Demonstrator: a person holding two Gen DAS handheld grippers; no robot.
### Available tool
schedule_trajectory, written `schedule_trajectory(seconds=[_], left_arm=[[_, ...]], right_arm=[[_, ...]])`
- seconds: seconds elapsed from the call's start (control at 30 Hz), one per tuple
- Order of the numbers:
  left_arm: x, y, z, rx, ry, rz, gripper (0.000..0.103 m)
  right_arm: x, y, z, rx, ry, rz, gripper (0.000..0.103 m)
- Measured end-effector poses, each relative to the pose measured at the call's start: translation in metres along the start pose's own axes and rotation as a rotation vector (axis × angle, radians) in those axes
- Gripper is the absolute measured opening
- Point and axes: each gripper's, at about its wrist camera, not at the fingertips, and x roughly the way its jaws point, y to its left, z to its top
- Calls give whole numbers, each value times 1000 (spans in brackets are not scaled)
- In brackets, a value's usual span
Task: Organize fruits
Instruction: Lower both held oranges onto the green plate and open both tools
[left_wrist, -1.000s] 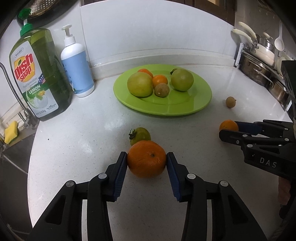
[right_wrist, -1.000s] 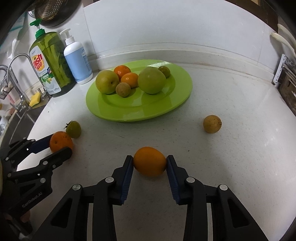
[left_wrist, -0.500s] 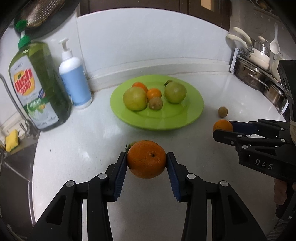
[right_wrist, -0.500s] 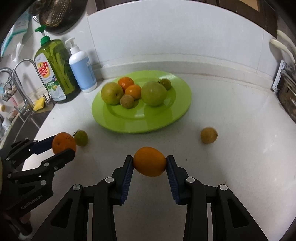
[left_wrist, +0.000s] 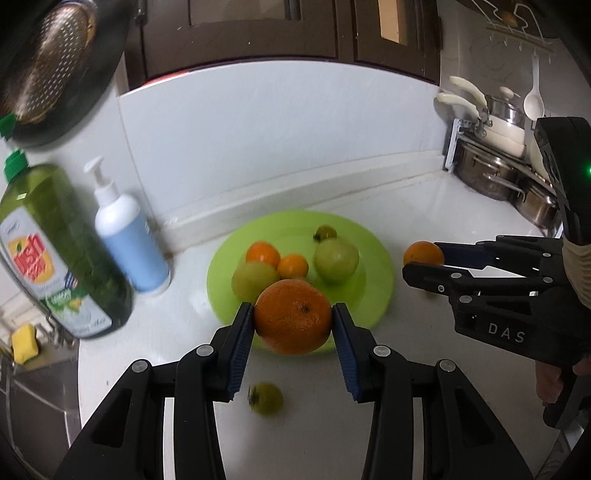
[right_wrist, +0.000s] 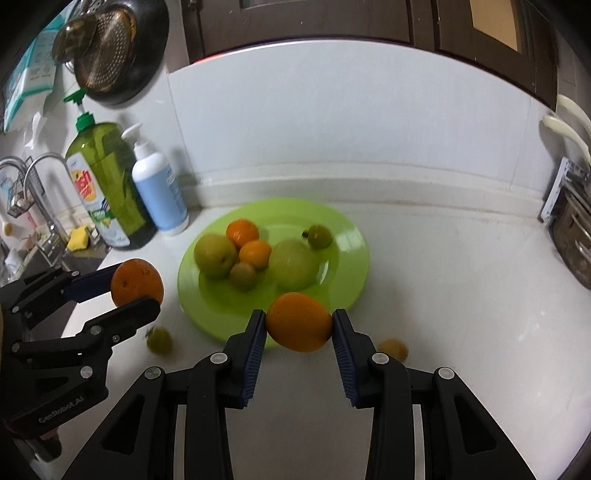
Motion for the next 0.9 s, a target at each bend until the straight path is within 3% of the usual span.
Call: schedule_trajectory(seconds=[0.4, 0.9], left_arm=[[42, 6, 55, 38, 0, -20, 42], [125, 17, 87, 32, 126, -77, 42]], right_arm=[[30, -19, 47, 23, 26, 10, 37], [89, -31, 76, 36, 121, 2, 37]])
